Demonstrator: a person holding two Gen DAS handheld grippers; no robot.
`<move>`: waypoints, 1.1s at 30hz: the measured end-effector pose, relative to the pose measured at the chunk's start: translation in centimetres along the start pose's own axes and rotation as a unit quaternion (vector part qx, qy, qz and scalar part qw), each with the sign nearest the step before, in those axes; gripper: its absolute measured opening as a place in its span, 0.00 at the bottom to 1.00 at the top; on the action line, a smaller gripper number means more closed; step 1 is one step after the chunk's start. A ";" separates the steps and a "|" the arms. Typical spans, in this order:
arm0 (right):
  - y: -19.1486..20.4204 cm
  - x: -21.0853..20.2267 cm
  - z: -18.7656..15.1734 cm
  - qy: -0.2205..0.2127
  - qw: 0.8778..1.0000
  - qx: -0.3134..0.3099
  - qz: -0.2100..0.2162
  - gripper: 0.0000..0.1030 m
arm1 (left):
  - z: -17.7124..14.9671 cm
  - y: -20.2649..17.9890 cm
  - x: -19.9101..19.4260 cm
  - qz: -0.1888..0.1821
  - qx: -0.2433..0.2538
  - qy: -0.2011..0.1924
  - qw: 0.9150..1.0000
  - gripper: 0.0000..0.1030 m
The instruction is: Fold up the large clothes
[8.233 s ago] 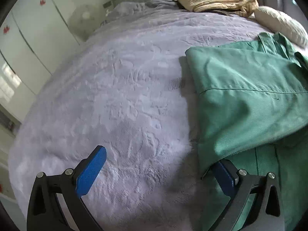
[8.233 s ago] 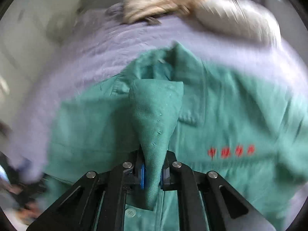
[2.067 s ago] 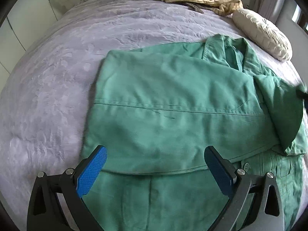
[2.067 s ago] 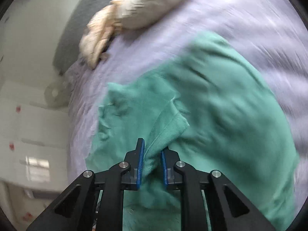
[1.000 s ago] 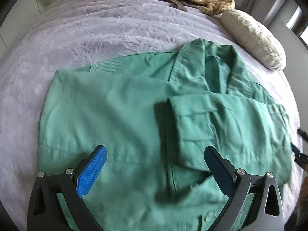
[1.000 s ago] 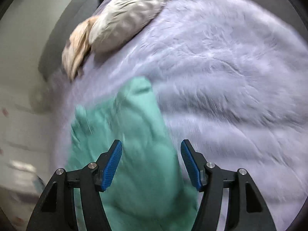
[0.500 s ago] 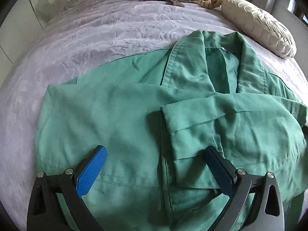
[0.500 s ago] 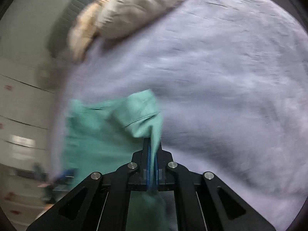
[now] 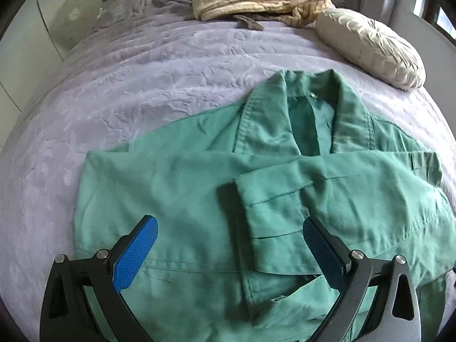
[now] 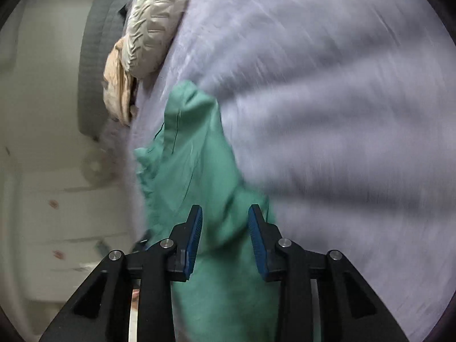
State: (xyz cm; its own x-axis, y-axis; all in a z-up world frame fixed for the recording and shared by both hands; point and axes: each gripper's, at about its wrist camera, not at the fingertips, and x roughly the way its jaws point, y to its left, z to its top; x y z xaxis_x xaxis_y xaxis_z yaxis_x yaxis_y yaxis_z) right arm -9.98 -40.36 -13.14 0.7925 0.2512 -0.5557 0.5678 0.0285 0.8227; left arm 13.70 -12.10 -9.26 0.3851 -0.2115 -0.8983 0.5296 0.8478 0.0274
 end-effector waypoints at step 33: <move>4.7 3.5 -1.4 -0.009 0.947 -0.225 -0.228 0.03 | -6.1 4.6 -0.9 0.043 0.000 0.065 0.997 0.99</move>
State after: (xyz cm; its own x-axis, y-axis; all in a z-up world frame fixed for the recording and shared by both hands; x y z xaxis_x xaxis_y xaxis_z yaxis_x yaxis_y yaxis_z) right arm -4.84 -38.02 -11.09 0.4939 0.0971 -0.8641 0.7030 0.5402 0.4625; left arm 11.13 -5.06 -10.97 0.3281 -0.0744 -0.9417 0.4992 0.8600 0.1060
